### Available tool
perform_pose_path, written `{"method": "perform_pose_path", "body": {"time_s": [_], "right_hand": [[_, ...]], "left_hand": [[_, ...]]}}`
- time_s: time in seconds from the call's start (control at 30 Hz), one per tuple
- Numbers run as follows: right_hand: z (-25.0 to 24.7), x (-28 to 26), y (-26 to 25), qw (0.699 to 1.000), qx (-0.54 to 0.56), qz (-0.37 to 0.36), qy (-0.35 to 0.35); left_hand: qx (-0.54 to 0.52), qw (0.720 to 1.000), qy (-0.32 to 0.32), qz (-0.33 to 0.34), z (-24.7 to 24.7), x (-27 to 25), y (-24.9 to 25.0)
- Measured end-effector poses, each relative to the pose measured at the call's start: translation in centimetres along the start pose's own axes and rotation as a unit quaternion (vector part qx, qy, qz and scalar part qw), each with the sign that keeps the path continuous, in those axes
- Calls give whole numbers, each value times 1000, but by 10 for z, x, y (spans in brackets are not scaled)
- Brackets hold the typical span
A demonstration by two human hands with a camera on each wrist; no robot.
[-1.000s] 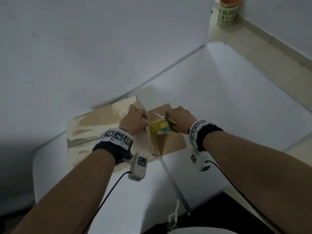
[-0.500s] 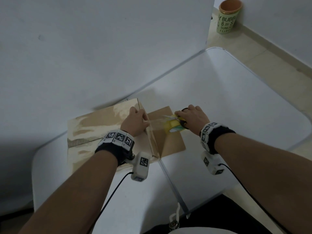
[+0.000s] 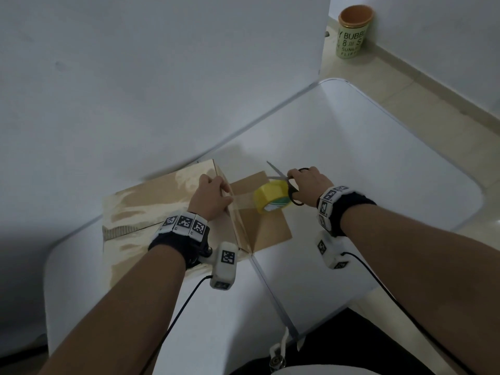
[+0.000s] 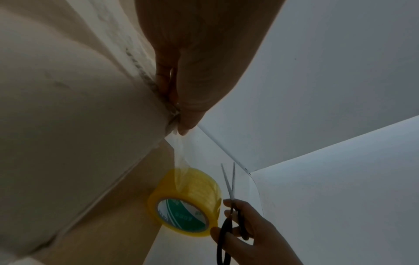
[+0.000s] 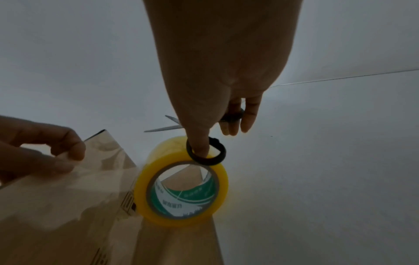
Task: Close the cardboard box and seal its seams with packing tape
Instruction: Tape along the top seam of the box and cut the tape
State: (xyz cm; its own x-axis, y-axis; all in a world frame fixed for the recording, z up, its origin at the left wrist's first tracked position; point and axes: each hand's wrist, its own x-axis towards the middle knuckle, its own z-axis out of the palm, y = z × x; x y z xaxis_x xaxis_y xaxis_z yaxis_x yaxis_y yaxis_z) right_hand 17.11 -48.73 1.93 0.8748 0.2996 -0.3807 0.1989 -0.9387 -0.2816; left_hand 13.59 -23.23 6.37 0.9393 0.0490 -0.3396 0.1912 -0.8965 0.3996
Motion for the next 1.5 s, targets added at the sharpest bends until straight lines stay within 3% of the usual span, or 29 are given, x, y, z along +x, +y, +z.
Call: {"method": "perform_pose_path", "body": {"time_s": [0.17, 0.27, 0.3, 0.37, 0.4, 0.47, 0.57, 0.67, 0.83, 1.03, 1.23, 1.37, 1.5], "right_hand": [[-4, -10, -7, 977, 193, 42, 86], [-7, -21, -26, 893, 425, 95, 116], [-8, -26, -33, 845, 519, 102, 76], [-8, -41, -43, 744, 656, 97, -82], [-8, -50, -45, 710, 679, 87, -169], [-5, -66, -45, 675, 671, 75, -297], [5, -78, -43, 670, 630, 92, -381], [15, -80, -54, 654, 623, 111, -416], [25, -71, -78, 620, 686, 97, -367], [31, -57, -79, 596, 740, 133, -284], [34, -56, -71, 633, 707, 145, -279], [38, -56, -75, 630, 707, 144, -287], [39, -54, -77, 648, 697, 135, -275]], "left_hand": [[9, 1000, 0, -3, 0, 1, -1], [10, 1000, 1, -3, 1, 1, -1], [8, 1000, 2, -4, 1, 0, -1], [6, 1000, 4, -2, 1, 0, -1], [6, 1000, 4, 0, 1, 0, -1], [5, 1000, 4, 1, 1, 0, -1], [5, 1000, 0, 0, 2, 0, -2], [3, 1000, 4, 1, 2, 0, -2], [-3, 1000, 7, -1, 1, 0, -1], [-6, 1000, 3, -4, 1, 0, -2], [-9, 1000, 13, -1, 3, 0, -3], [-10, 1000, 19, -1, 3, -1, -2], [-10, 1000, 18, -4, 3, -1, -2]]}}
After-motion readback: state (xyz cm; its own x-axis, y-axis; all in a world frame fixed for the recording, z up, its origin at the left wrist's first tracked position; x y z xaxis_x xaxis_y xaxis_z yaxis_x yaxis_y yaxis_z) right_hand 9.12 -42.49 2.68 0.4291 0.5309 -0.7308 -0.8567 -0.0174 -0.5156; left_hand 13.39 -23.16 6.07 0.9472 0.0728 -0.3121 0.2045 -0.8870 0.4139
